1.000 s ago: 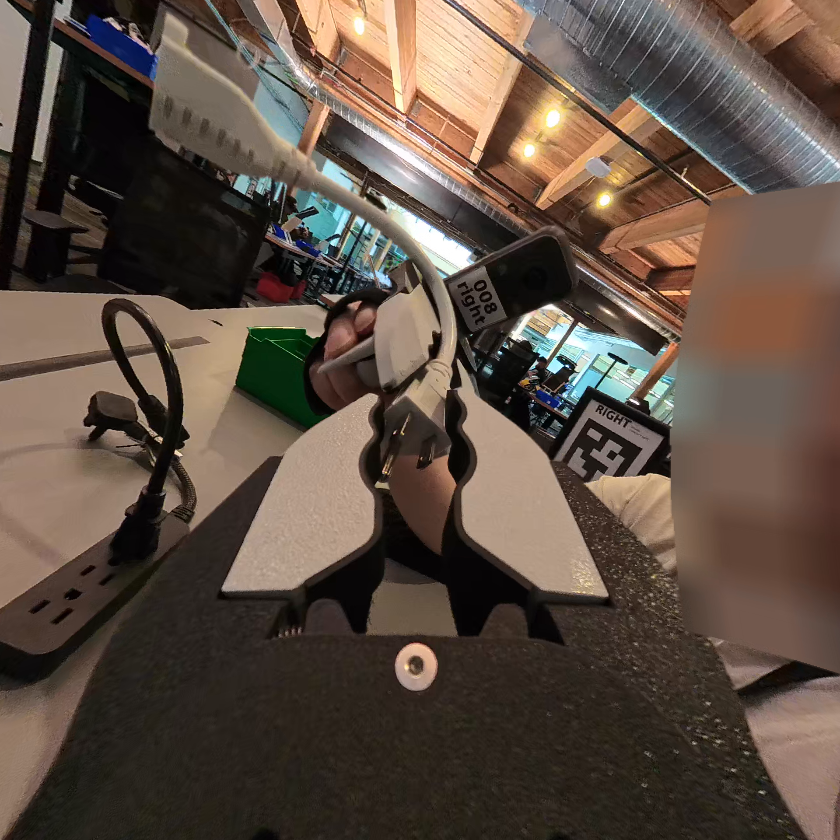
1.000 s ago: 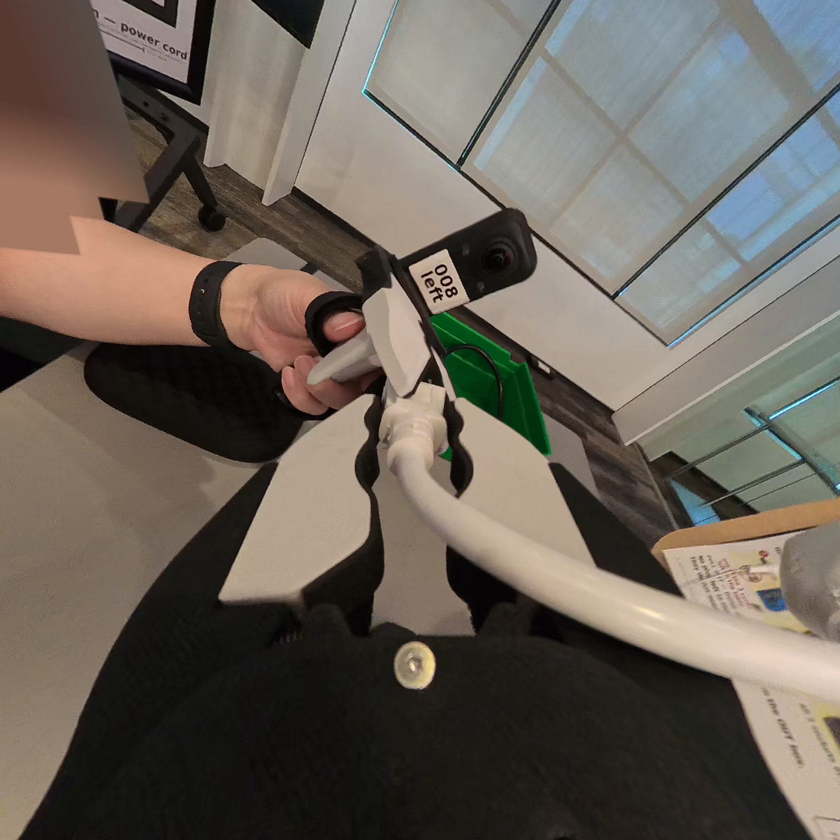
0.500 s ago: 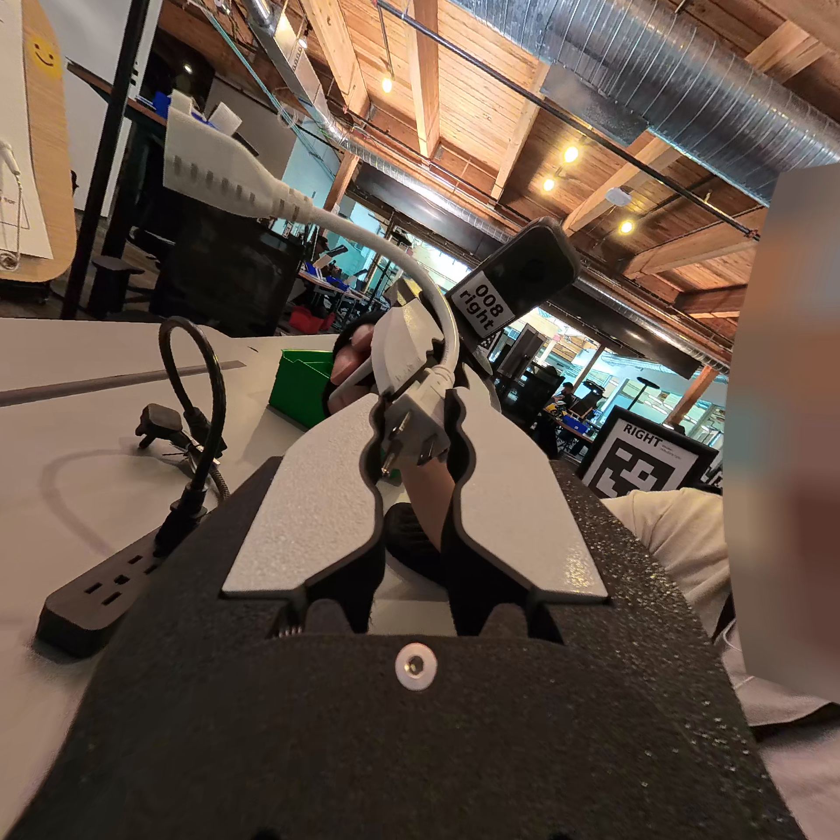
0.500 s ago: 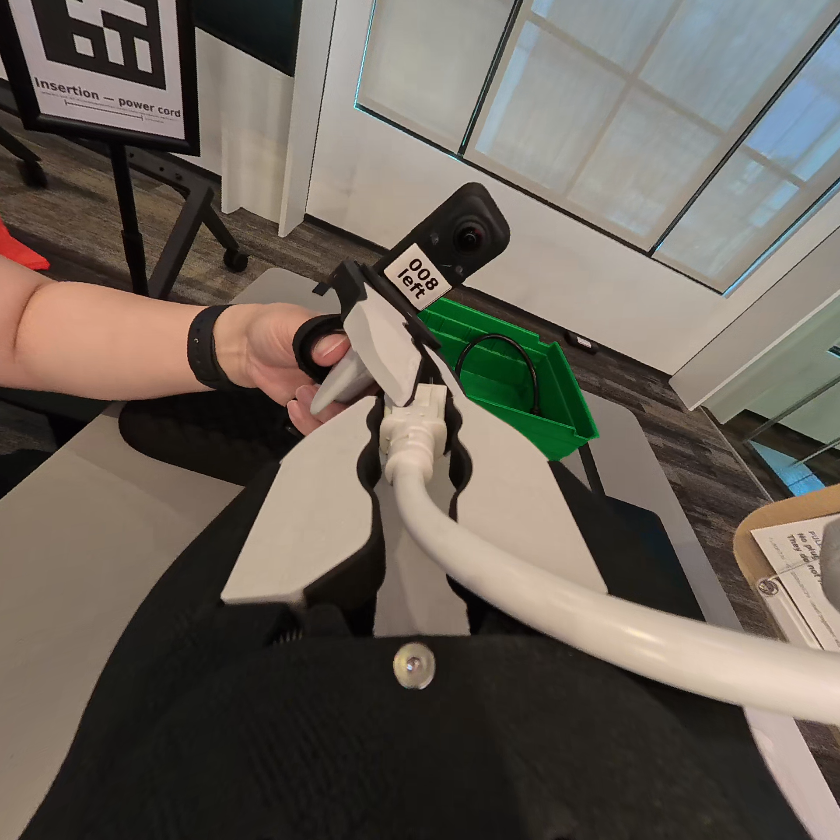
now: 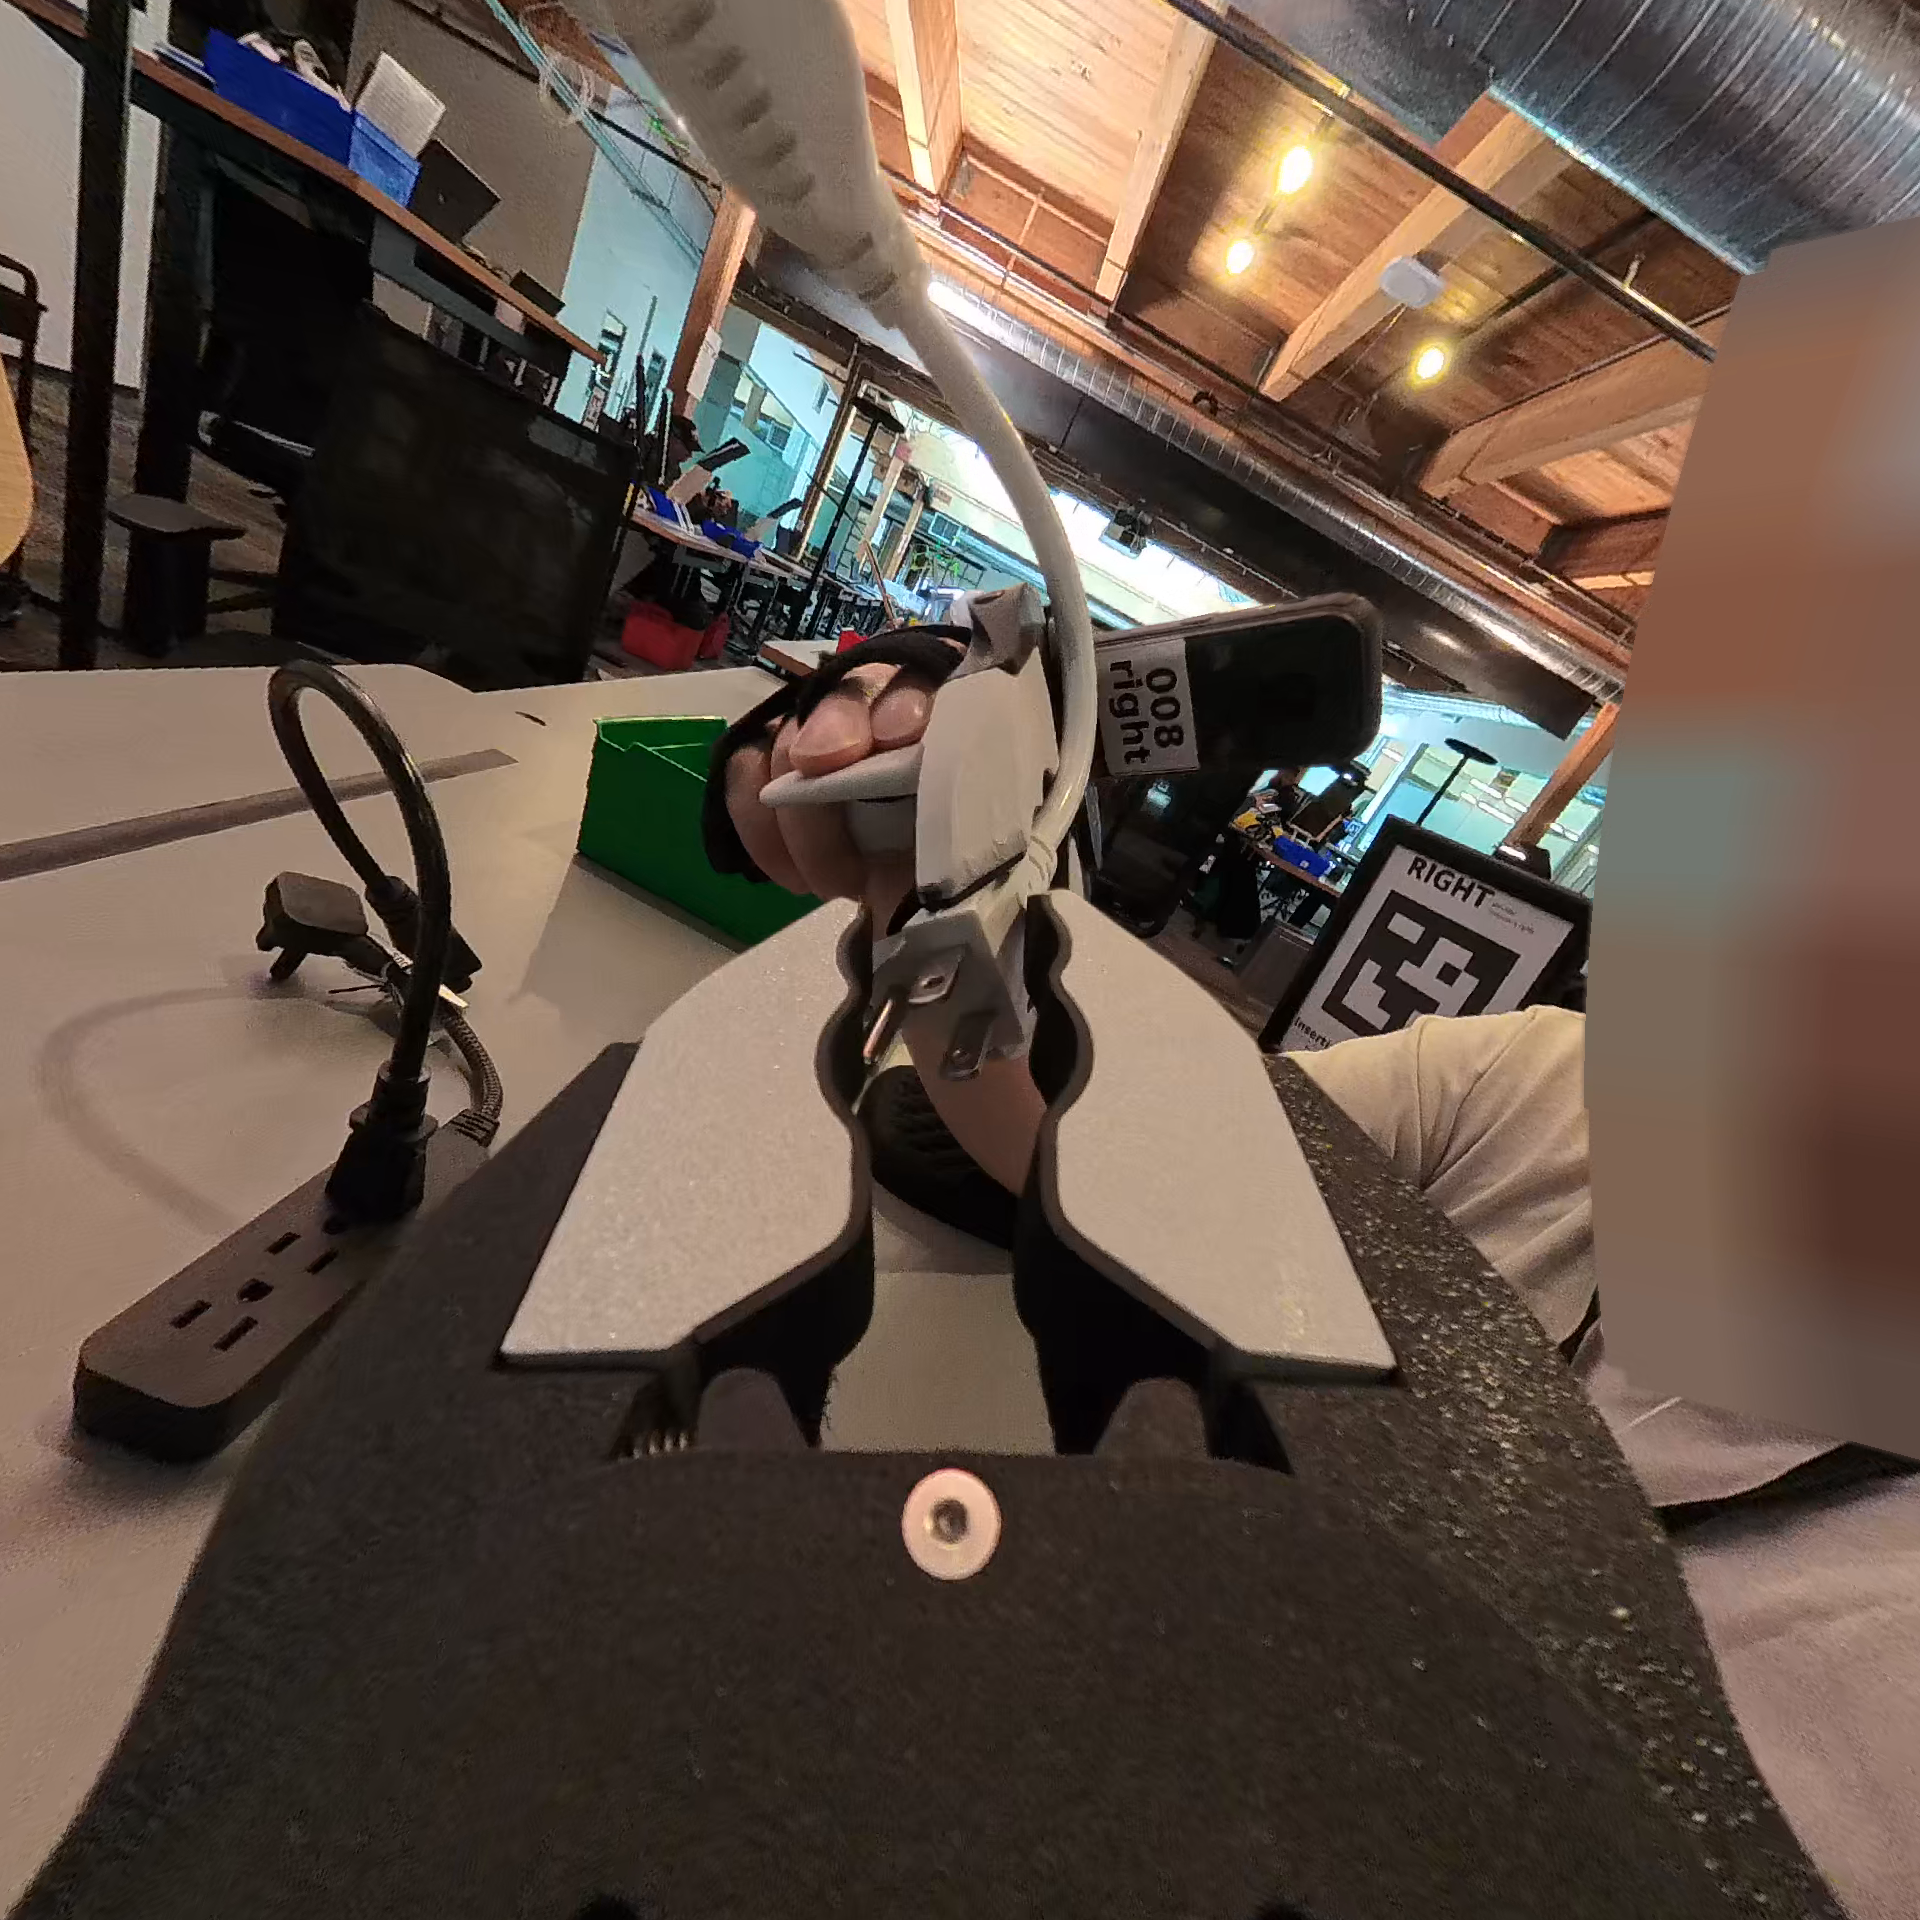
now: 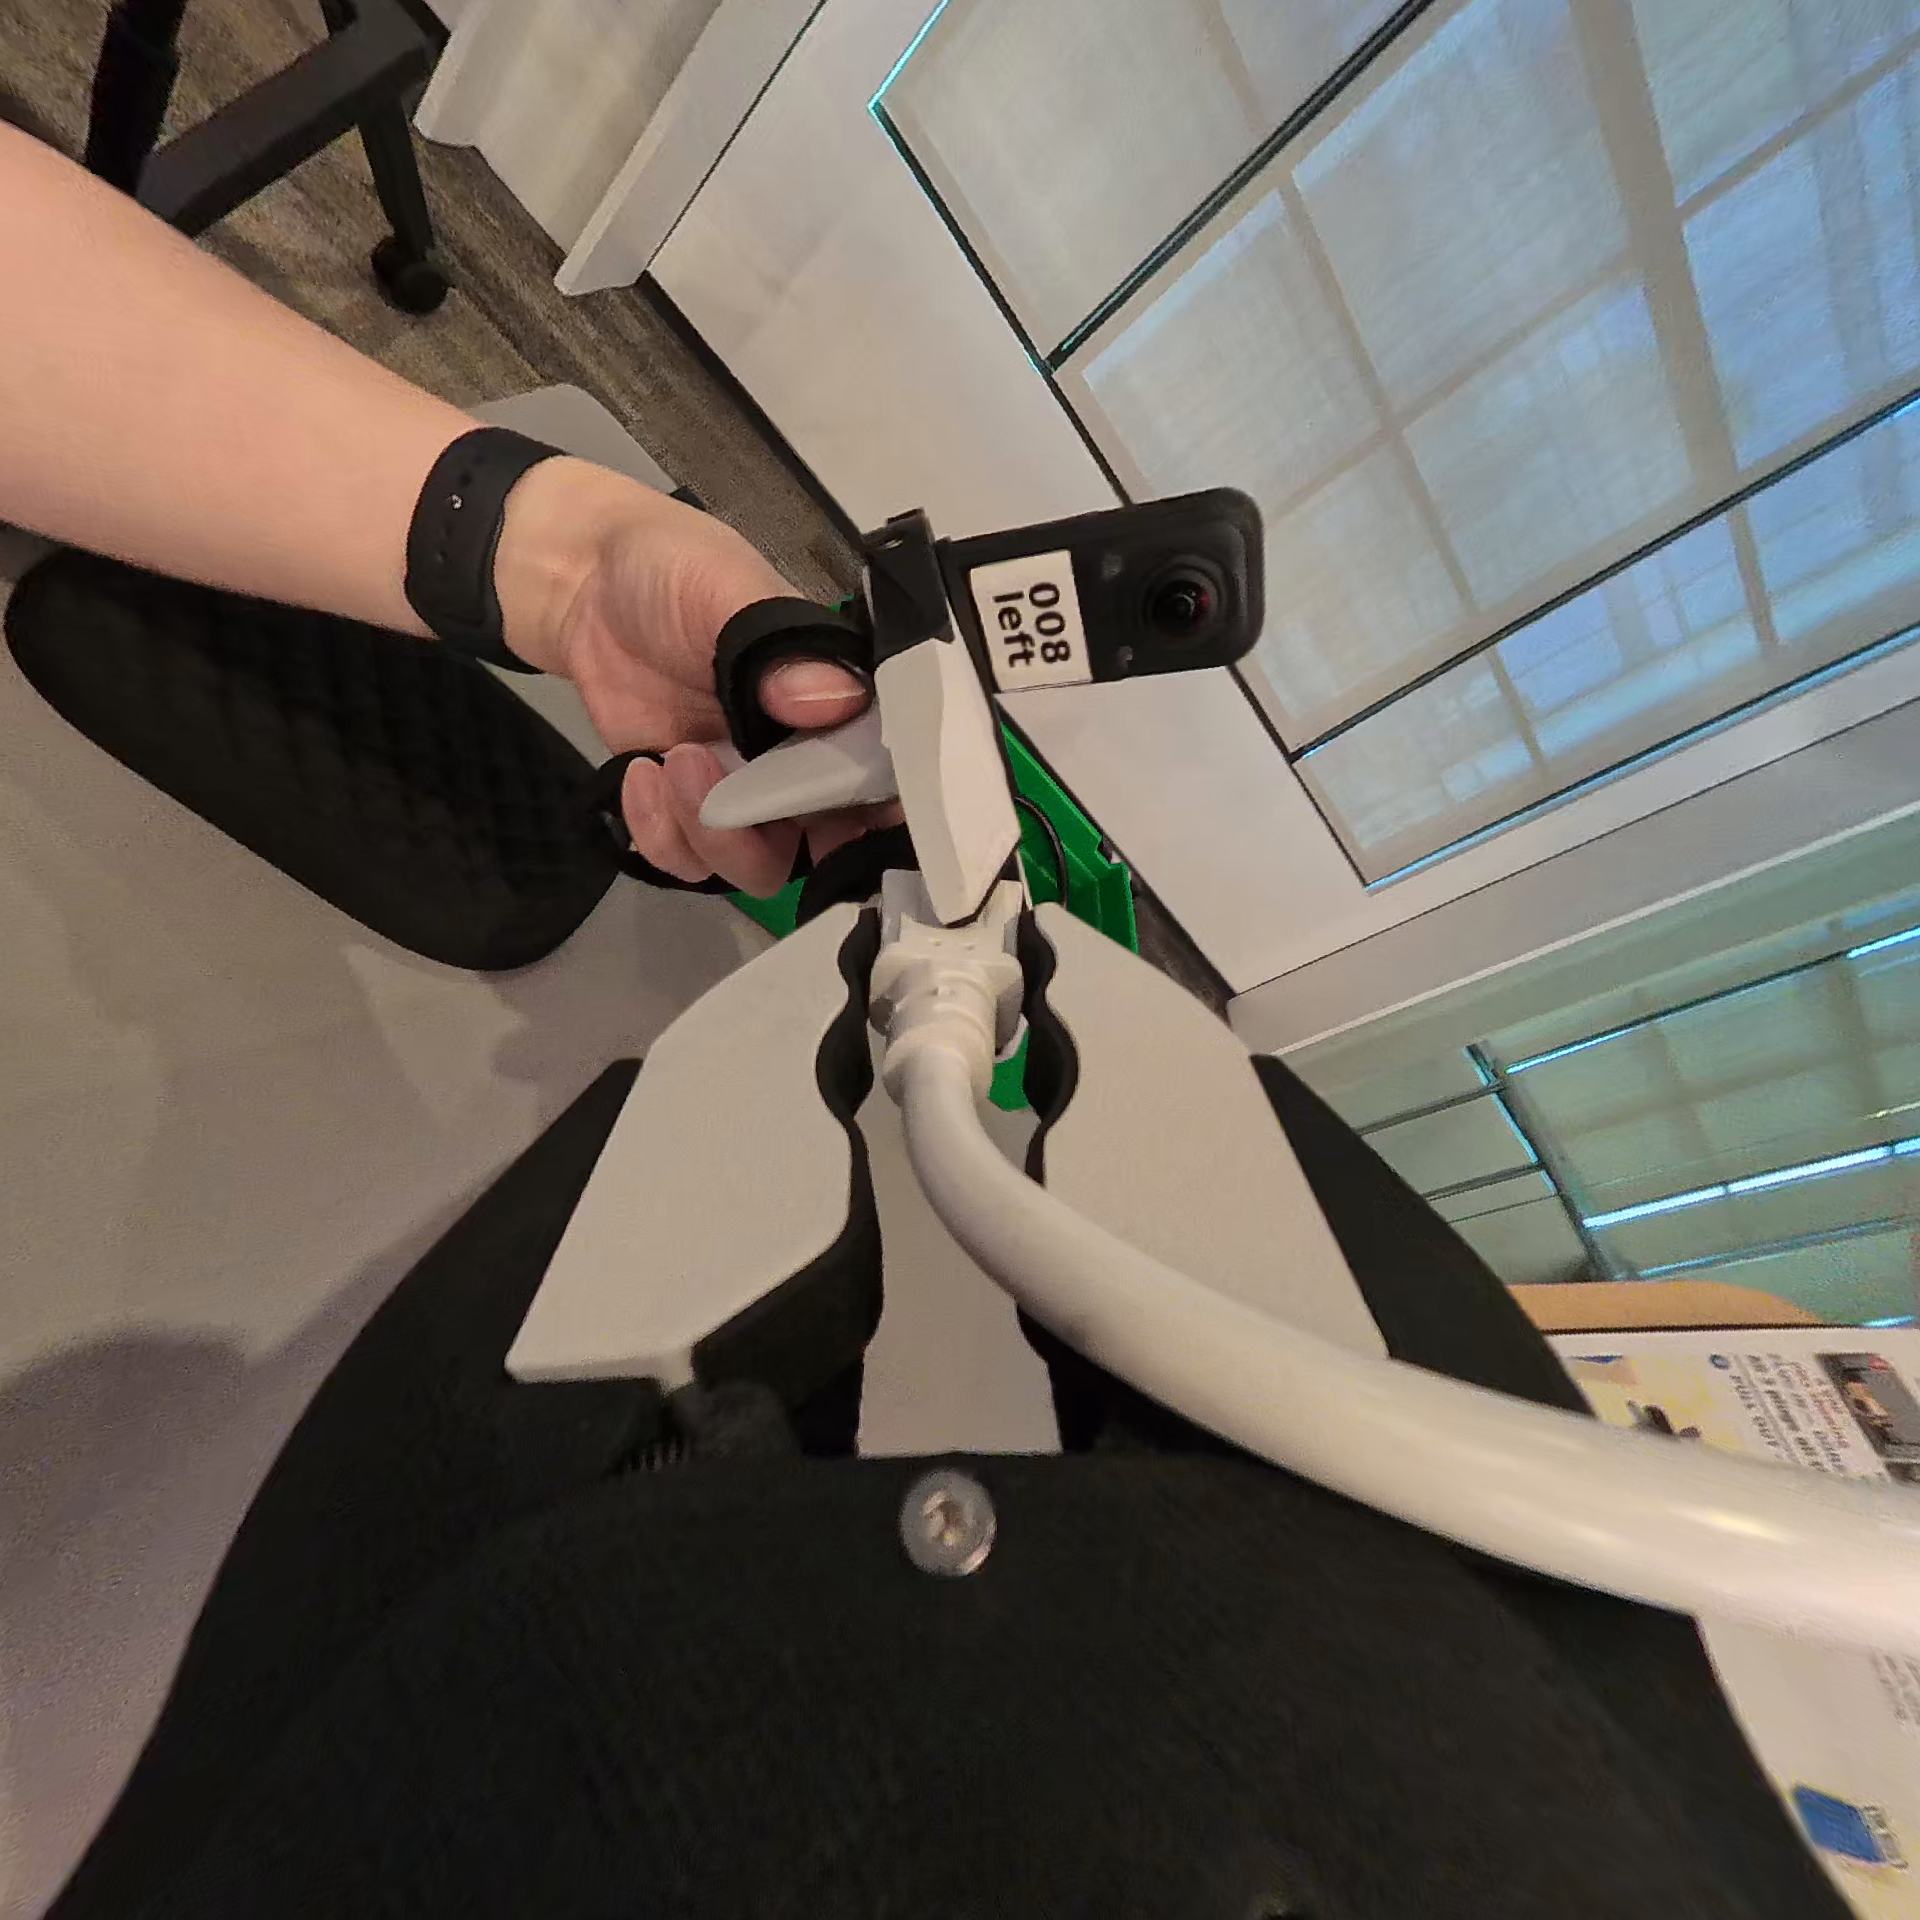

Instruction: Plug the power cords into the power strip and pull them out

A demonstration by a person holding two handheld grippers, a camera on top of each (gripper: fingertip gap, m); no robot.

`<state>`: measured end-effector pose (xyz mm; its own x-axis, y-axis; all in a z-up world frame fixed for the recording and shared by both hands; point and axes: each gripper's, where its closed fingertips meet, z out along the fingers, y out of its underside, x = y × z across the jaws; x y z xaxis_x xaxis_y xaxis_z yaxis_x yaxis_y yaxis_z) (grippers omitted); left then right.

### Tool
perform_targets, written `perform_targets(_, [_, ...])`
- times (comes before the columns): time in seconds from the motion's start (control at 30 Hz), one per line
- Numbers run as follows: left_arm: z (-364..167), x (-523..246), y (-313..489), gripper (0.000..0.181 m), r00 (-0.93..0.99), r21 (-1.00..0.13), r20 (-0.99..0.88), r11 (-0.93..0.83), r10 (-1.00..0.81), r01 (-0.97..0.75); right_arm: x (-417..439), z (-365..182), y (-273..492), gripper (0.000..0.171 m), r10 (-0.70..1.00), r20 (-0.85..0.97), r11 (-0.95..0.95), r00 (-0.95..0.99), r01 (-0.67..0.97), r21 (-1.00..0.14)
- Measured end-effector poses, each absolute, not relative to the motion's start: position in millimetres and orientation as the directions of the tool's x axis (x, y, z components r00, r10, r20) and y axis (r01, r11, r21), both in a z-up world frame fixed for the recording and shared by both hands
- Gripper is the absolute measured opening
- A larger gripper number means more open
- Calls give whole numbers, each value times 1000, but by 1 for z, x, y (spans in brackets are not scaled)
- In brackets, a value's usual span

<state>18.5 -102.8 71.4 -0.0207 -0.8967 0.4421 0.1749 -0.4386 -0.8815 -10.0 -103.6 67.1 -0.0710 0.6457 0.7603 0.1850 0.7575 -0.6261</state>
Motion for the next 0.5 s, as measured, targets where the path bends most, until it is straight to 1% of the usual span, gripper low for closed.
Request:
perform_targets(0.13, [70, 13, -102, 27, -23, -879, 447, -444, -894, 175, -9, 69, -104, 26, 623, 780, 775, -58, 181, -605])
perform_targets(0.37, [66, 13, -104, 27, -61, -863, 468, -471, -881, 180, -9, 69, -103, 26, 619, 784, 781, -46, 148, -607])
perform_targets(0.43, [66, 12, -104, 27, -56, -871, 455, -457, -889, 180, -10, 69, -104, 26, 619, 785, 781, -43, 138, -609])
perform_targets(0.5, [67, 10, -104, 27, -44, -883, 429, -429, -902, 191, -11, 69, -103, 26, 643, 765, 762, -37, 136, -633])
